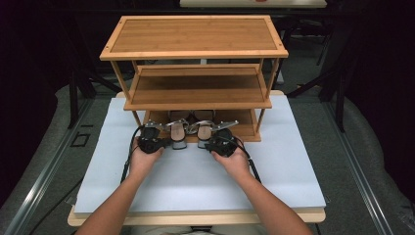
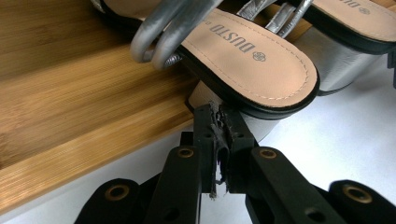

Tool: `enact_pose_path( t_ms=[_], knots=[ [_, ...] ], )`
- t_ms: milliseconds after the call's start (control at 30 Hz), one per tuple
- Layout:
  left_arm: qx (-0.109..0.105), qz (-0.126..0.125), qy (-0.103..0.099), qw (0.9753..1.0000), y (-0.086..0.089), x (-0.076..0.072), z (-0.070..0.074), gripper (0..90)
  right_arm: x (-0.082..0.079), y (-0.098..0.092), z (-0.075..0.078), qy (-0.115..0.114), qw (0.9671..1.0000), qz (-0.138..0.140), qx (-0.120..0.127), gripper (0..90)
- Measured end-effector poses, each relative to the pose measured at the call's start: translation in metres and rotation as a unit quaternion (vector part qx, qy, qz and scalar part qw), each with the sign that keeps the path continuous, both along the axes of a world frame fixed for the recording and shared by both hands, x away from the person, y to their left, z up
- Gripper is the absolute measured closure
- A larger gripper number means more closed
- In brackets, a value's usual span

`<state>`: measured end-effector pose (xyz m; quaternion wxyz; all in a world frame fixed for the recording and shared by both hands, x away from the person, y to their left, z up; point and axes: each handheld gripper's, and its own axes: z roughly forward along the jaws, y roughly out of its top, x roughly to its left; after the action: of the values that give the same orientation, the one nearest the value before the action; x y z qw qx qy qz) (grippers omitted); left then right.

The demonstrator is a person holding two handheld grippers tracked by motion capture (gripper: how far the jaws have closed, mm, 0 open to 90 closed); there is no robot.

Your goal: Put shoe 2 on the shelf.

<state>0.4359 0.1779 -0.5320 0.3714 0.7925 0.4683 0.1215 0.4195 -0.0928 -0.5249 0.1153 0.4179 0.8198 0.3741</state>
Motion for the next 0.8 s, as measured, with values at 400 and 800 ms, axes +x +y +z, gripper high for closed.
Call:
enact_pose_path(
  t_ms=[400,800],
  knots=[
    [-0.004,0.001,0.000,1.0000,-0.010,0.002,-0.001,86.9,0.000,0.010,-0.001,-0.001,1.0000,0.006,0.005,71.5],
    [-0.007,-0.003,0.002,1.0000,-0.013,0.003,-0.001,87.2,0.001,0.017,-0.001,0.003,0.9999,0.008,0.011,71.4]
  ],
)
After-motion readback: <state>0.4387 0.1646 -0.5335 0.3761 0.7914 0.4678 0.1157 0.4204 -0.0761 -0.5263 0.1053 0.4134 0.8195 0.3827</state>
